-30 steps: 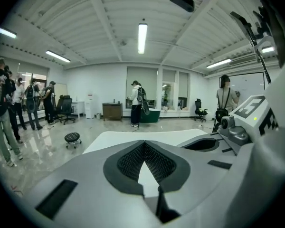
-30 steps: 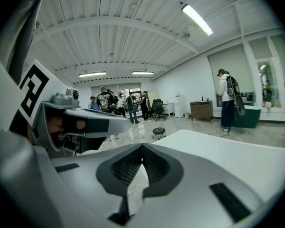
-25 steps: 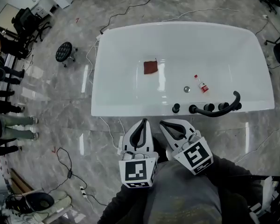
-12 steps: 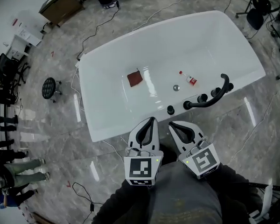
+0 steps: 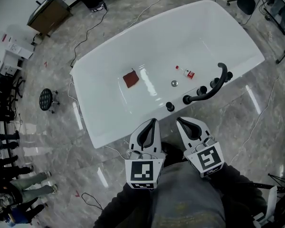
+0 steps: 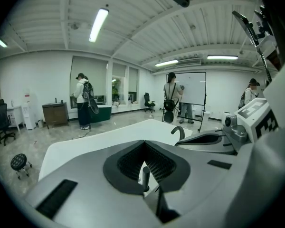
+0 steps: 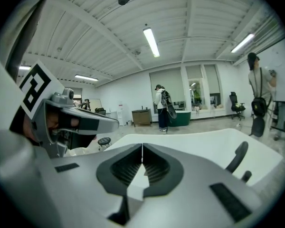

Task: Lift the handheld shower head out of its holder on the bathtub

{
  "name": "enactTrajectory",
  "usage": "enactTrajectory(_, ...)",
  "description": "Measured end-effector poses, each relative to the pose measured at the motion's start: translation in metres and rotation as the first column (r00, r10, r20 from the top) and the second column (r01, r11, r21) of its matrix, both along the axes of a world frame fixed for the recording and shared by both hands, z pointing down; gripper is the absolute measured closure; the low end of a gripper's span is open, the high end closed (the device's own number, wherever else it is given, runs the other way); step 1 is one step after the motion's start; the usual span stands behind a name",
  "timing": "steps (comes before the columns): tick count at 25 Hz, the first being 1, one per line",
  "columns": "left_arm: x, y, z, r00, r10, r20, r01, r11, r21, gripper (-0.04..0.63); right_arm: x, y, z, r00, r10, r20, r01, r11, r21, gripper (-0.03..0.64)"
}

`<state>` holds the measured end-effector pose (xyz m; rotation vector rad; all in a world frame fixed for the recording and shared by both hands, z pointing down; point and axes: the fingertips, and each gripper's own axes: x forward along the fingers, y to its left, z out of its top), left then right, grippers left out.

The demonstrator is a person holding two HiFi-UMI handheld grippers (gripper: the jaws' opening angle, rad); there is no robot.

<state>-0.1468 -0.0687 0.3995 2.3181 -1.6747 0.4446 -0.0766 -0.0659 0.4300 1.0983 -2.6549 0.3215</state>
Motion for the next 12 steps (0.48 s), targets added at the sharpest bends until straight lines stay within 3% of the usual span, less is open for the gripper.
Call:
enactTrajectory(9,-0.020,0.005,0.022,0.997,-0.078,0.003,0.078,0.997,-0.011,0.591,0.001,-0.017,0.024,0.999,-0.020,-0.026,0.021,0.999,0.046,0.611)
enactTrajectory(12,-0.026,0.003,0.038,0.994,-0.109,0.005,0.109,0.994,0.002,0.592,-0.002,-0.018,0.048,0.998,-0.049,-0.050,0.052,0.996,0.066,0.555)
